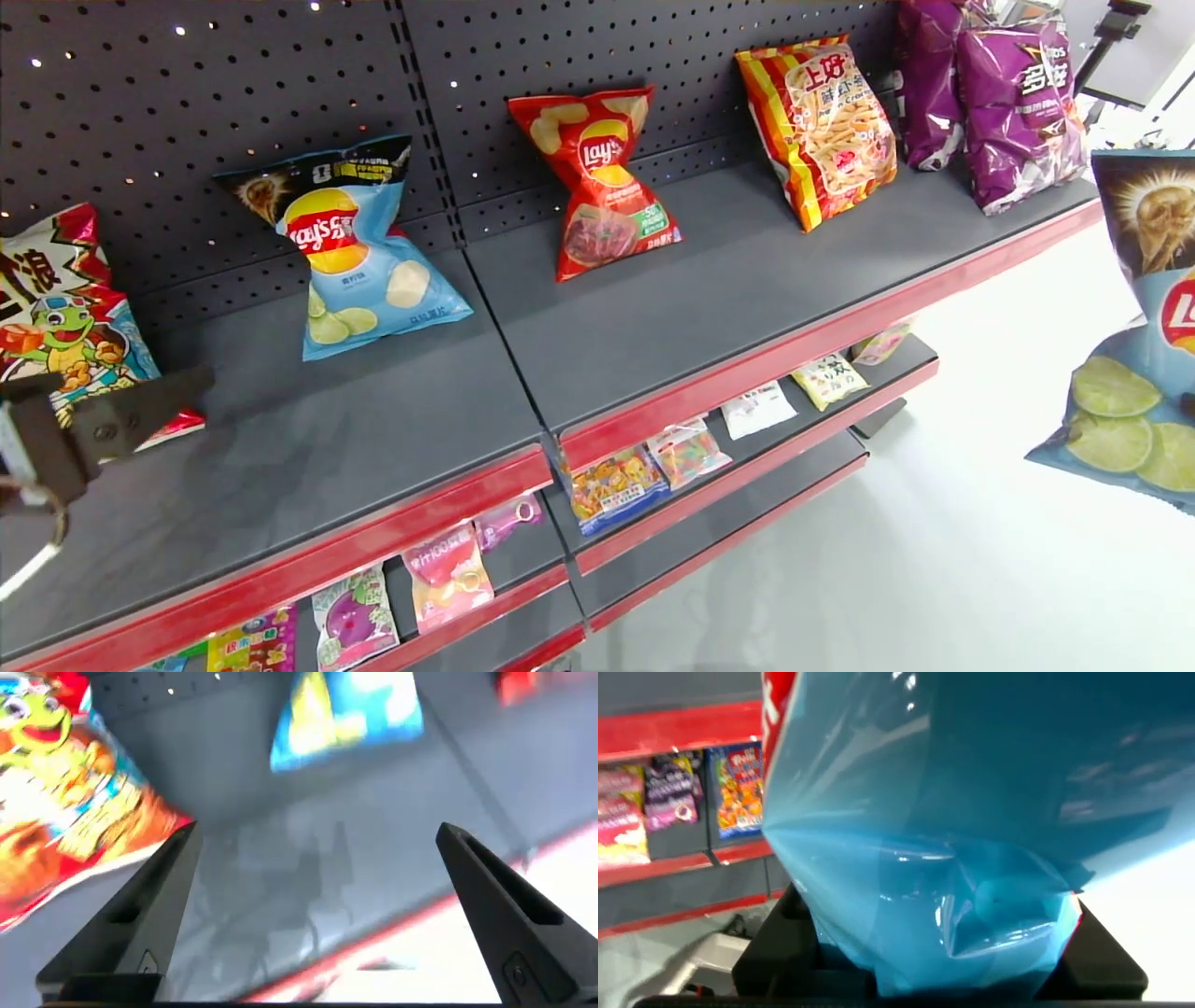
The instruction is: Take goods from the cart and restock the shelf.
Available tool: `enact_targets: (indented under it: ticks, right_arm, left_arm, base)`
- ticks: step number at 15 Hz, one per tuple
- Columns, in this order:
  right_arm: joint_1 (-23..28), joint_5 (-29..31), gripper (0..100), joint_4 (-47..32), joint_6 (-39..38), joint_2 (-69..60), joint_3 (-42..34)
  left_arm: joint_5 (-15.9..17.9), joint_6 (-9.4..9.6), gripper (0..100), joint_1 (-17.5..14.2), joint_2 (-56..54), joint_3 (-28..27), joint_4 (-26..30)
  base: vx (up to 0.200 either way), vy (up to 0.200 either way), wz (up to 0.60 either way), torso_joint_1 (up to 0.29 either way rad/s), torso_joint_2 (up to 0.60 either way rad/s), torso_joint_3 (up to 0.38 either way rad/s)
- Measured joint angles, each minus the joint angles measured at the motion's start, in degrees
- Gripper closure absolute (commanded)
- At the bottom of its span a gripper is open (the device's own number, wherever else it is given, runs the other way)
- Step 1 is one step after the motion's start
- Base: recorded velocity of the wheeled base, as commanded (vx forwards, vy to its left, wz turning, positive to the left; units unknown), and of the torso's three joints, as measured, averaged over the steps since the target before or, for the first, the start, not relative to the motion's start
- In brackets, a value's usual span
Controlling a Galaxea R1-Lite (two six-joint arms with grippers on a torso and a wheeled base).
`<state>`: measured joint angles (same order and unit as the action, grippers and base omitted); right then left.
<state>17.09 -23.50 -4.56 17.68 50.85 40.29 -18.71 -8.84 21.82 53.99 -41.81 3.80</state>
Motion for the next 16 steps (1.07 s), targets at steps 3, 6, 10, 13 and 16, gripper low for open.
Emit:
enact_targets:
  ticks: [3, 6, 10, 13, 16]
  right_arm:
    - [0.02, 0.16, 100, 0.05, 1.37, 0.63, 0.5]
    - [0.05, 0.24, 100, 0.21, 1.43, 1.08, 1.72]
    - [-0.01, 0.16, 100, 0.07, 1.45, 1.6, 1.19]
    - [-0.06, 0.16, 100, 0.1, 1.51, 2.34, 1.22]
    - [-0.06, 0.07, 100, 0.1, 1.54, 3.06, 1.46]
  left_arm:
    - [1.5, 2.61, 0, 0.06, -6.28, 2.95, 1.56]
    - [1.58, 2.85, 0, 0.04, -7.47, 2.9, 1.28]
    - [1.58, 2.99, 0, 0.02, -7.55, 2.38, 1.3]
    - [1.61, 2.99, 0, 0.02, -7.19, 1.99, 1.28]
    - [1.61, 2.96, 0, -0.05, -6.69, 1.71, 1.3]
  base:
    - [0.0, 0.0, 0.4, 0.003, 0.0, 0.002]
    - [0.0, 0.0, 0.6, 0.002, 0.0, 0.001]
    - [0.0, 0.0, 0.6, 0.004, 0.0, 0.004]
    - [0.0, 0.0, 0.6, 0.002, 0.01, -0.001]
    - [0.0, 0.0, 0.6, 0.002, 0.01, 0.002]
